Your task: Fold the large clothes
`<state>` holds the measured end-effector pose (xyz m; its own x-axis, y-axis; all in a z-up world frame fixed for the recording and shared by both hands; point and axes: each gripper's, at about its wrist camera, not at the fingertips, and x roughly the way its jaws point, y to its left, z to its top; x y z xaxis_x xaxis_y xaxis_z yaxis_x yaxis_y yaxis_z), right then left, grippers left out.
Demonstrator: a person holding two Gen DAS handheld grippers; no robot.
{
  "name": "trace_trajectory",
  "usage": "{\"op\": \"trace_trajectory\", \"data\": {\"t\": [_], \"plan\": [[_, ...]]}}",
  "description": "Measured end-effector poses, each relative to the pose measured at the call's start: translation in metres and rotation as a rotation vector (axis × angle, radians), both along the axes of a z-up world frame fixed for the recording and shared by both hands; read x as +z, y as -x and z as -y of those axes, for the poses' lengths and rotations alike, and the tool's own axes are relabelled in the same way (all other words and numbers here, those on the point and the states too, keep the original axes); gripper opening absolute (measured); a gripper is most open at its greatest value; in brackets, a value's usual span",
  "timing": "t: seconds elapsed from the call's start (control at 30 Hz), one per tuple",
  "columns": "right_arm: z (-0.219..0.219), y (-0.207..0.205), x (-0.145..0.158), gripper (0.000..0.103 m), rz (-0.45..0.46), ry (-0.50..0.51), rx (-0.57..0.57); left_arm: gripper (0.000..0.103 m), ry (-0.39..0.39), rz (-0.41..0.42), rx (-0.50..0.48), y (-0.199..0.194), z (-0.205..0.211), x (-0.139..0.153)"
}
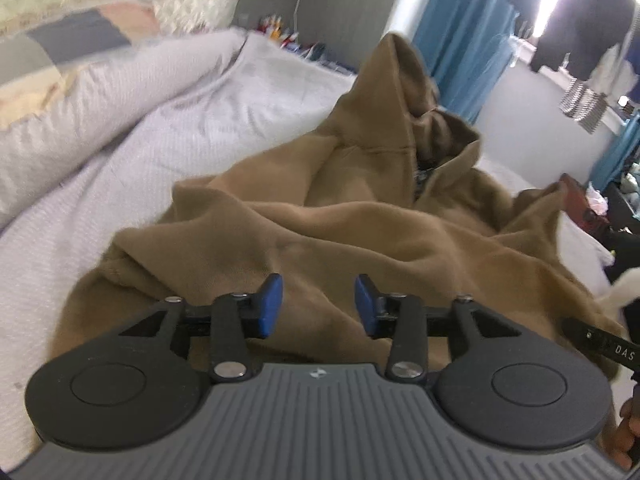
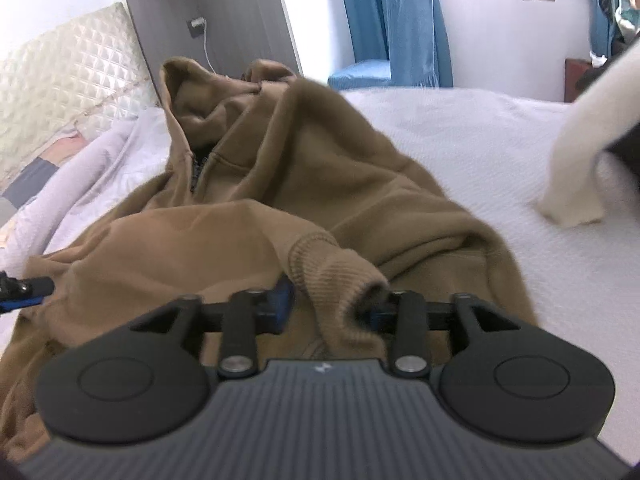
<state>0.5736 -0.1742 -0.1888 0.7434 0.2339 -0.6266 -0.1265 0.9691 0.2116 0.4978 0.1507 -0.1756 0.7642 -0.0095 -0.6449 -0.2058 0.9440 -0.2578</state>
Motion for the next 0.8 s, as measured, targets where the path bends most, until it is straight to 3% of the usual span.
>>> {"op": "trace_trajectory", "data": {"t": [0.07, 0.1, 0.33, 0.47, 0.63, 0.8], "plan": [[0.003, 0.016, 0.012, 0.075, 0.037, 0.003, -0.008, 0.047, -0.002, 0.018, -0.009, 0.017, 0.002, 0.014], [0.005, 0.025, 0.019, 0.077, 0.059, -0.001, -0.012, 0.048, 0.004, 0.029, -0.013, 0.026, 0.003, 0.021], [0.013, 0.091, 0.072, 0.077, 0.172, -0.093, -0.016, 0.049, -0.003, 0.092, -0.047, 0.091, 0.015, 0.067], [0.004, 0.111, 0.098, 0.077, 0.223, -0.029, 0.036, 0.049, -0.034, 0.118, -0.068, 0.113, 0.024, 0.09], [0.003, 0.1, 0.124, 0.077, 0.229, -0.046, 0.052, 0.05, -0.023, 0.139, -0.073, 0.104, 0.026, 0.114], [0.006, 0.05, 0.137, 0.077, 0.167, -0.098, 0.032, 0.056, -0.013, 0.14, -0.084, 0.048, 0.018, 0.13]]}}
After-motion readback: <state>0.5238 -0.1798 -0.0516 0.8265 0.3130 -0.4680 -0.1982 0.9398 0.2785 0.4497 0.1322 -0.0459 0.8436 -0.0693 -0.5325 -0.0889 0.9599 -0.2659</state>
